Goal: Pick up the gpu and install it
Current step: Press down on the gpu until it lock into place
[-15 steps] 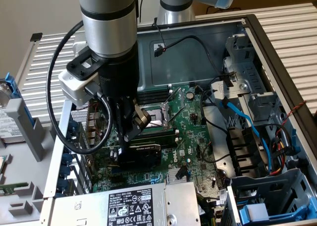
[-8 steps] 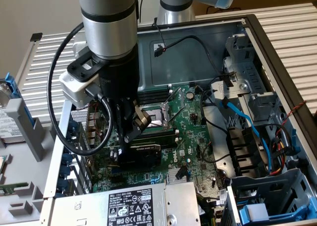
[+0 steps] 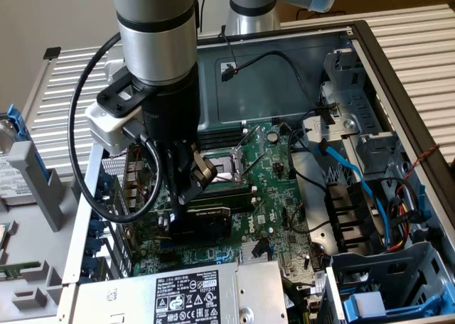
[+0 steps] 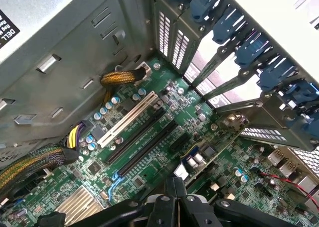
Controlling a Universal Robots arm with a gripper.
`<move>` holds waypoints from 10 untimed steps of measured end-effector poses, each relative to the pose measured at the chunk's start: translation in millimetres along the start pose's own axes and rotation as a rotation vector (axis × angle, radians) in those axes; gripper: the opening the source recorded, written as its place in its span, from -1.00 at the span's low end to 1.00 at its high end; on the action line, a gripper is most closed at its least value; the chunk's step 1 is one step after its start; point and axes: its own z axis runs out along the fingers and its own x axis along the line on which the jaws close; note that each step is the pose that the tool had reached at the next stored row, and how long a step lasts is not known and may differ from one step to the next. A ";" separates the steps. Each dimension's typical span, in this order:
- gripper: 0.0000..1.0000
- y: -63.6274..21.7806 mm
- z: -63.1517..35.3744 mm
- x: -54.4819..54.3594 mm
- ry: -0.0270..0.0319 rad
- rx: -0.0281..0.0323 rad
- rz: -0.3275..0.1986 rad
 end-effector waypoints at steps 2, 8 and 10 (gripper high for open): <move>-0.79 0.1 1.7 -0.1 0.0029 0.0023 0.000; -0.79 -0.2 4.0 -0.1 0.0058 0.0071 0.000; -0.79 -0.3 1.9 -0.2 0.0056 0.0059 0.000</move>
